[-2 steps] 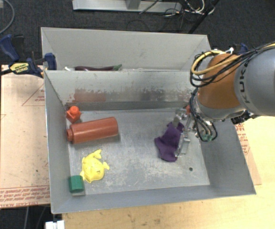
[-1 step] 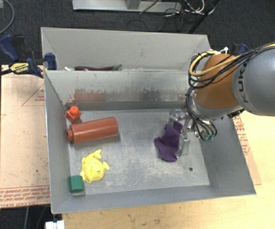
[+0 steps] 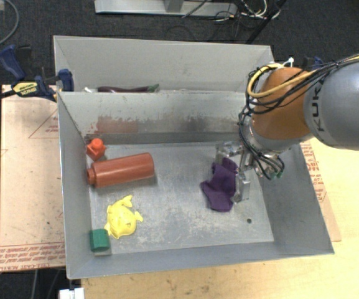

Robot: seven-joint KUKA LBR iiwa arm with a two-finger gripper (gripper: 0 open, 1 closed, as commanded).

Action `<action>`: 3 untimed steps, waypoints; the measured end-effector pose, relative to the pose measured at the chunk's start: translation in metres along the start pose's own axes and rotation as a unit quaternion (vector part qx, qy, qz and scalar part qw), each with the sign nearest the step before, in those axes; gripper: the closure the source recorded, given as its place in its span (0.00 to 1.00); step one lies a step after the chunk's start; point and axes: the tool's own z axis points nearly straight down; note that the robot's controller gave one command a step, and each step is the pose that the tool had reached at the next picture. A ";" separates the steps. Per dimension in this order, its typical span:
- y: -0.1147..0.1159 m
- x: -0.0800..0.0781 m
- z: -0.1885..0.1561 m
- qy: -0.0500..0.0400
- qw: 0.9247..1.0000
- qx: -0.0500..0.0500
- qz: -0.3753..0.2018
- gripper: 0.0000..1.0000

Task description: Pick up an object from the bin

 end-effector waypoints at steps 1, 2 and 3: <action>0.009 0.013 0.008 -0.002 0.977 0.000 -0.213 1.00; 0.009 0.013 0.008 -0.001 0.977 0.000 -0.213 1.00; -0.007 0.009 -0.108 -0.004 0.973 0.000 -0.229 1.00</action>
Offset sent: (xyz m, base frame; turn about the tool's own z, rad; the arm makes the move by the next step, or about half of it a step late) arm 0.0000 0.0000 0.0000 0.0000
